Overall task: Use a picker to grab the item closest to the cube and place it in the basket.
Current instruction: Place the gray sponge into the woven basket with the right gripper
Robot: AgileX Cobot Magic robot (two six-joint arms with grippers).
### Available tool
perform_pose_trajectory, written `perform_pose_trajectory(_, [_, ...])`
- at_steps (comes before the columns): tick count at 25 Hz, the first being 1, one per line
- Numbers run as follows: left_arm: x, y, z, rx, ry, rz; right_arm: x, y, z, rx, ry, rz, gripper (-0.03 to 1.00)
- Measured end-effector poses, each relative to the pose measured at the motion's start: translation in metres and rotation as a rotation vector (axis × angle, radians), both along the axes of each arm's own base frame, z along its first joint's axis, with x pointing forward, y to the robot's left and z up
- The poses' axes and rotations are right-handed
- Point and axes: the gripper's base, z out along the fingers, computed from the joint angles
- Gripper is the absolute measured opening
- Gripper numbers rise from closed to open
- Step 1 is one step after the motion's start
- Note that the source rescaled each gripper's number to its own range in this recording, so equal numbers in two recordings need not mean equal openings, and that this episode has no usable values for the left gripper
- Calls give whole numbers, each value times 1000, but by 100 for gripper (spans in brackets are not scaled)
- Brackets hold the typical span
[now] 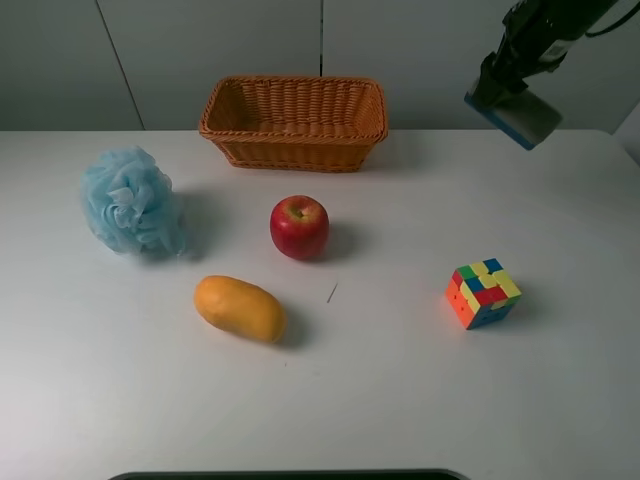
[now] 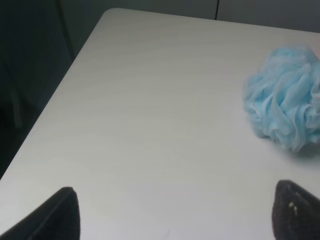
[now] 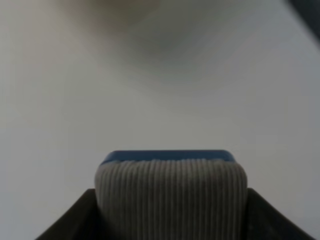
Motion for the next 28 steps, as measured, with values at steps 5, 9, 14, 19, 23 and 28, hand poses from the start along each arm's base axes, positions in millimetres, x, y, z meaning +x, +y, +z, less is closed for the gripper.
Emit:
perform_pose_trajectory(5, [0, 0, 0, 0, 0, 0, 9, 45, 63, 84, -214, 86, 4])
perform_pose_trajectory(9, [0, 0, 0, -2, 0, 1, 21, 88, 85, 197, -363, 143, 4])
perform_pose_trajectory(14, [0, 0, 0, -2, 1, 1, 47, 133, 59, 270, -397, 190, 4])
perform_pose_trajectory(19, [0, 0, 0, -2, 1, 1, 69, 172, -2, 273, -325, 230, 4])
perform_pose_trajectory(23, [0, 0, 0, -3, 1, 2, 79, 191, -43, 287, -276, 236, 4])
perform_pose_trajectory(28, [0, 0, 0, -3, 1, 2, 84, 199, -79, 296, -230, 222, 4])
